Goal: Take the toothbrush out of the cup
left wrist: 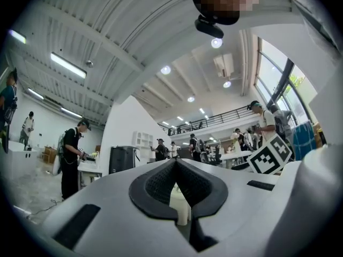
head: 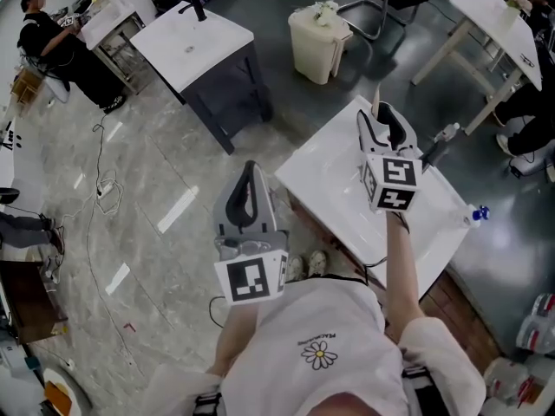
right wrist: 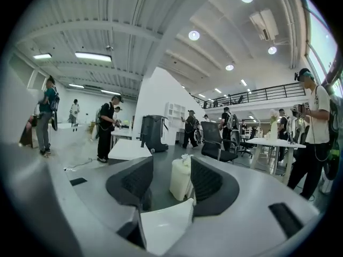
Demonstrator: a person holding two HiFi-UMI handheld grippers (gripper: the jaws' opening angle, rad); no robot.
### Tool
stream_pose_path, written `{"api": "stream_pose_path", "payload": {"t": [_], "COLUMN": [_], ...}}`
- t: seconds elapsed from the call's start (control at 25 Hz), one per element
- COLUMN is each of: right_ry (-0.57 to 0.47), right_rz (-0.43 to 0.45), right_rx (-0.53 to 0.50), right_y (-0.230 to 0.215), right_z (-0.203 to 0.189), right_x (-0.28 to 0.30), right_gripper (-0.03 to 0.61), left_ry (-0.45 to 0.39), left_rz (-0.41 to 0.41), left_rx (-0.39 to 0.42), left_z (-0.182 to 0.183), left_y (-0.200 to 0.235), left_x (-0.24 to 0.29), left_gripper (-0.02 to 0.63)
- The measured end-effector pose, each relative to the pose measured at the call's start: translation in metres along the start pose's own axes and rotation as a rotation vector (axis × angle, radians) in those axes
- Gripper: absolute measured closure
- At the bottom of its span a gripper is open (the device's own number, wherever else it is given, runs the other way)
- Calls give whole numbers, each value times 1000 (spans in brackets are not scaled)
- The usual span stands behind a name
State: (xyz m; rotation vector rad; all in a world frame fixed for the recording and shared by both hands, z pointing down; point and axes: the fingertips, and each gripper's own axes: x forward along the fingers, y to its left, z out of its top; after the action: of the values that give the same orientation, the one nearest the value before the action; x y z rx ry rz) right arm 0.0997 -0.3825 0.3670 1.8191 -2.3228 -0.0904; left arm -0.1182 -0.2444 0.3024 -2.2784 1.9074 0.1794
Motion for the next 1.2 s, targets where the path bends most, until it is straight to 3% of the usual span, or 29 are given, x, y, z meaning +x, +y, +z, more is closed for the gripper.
{"api": "stream_pose_path", "payload": {"t": [0.16,0.56,1.2], "right_ry": [64,191,380], "right_rz": [-47,-171,-215], "right_rx": [1,21,49], "right_y": [-16,-56,-58], "right_z": [-24,-83,-142], "right_x": [30,83,104], "right_gripper": [374,377,485], "left_ry": [11,36,71], "left_rz": [23,57,89], "left_rx": [-39,22,53], "left_z": [0,-4,-15], "left_y": [3,9,19], "left_x": [3,4,6], "left_gripper": [598,598,598]}}
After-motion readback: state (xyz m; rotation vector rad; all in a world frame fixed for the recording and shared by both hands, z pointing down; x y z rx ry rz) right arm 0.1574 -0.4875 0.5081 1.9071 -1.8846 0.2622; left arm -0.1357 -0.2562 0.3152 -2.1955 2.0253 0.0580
